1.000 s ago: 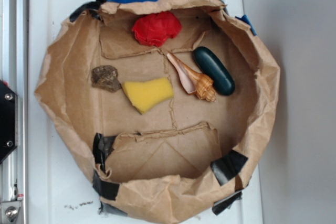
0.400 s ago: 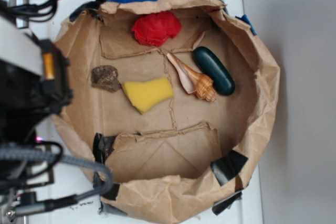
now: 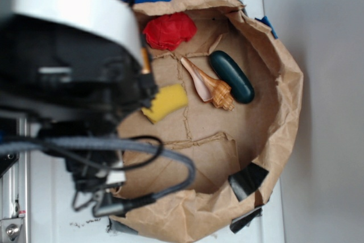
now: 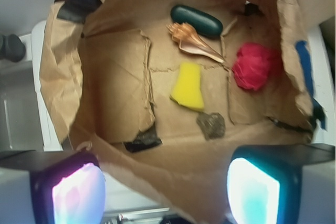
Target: Grab the green sponge.
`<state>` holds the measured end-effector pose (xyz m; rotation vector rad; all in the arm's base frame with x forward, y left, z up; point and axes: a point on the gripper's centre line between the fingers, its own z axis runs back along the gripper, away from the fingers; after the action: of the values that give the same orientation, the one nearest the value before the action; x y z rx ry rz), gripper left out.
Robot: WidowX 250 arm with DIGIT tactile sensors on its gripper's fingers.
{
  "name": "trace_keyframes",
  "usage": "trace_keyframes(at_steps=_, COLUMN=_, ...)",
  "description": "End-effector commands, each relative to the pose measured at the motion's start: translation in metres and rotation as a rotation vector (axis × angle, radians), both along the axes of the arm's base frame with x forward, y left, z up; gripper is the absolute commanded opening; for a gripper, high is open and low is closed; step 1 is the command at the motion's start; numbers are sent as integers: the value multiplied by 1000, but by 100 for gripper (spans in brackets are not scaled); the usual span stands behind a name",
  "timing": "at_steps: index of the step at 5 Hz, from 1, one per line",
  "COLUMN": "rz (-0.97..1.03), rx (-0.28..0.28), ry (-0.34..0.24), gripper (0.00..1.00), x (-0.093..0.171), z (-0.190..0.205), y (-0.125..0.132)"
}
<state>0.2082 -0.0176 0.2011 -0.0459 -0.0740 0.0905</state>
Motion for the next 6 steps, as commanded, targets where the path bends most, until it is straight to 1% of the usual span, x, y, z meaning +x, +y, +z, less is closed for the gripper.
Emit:
trace_keyframes(at_steps=1, rz=-11, rx=-68, ry=-67, gripper=100, x=38, z=15, y=-4)
trace_keyframes(at_steps=4, rz=-11, rx=-68, ry=-67, gripper=100, x=38, z=15, y=-4)
trace_keyframes(at_steps=5, rz=50, rx=-12, ry=-20, gripper=100, x=54, z=-28, y=7)
trace_keyframes(at_steps=6, rz=42, rx=39, ry=-14, gripper=100, x=57, z=-73, y=23)
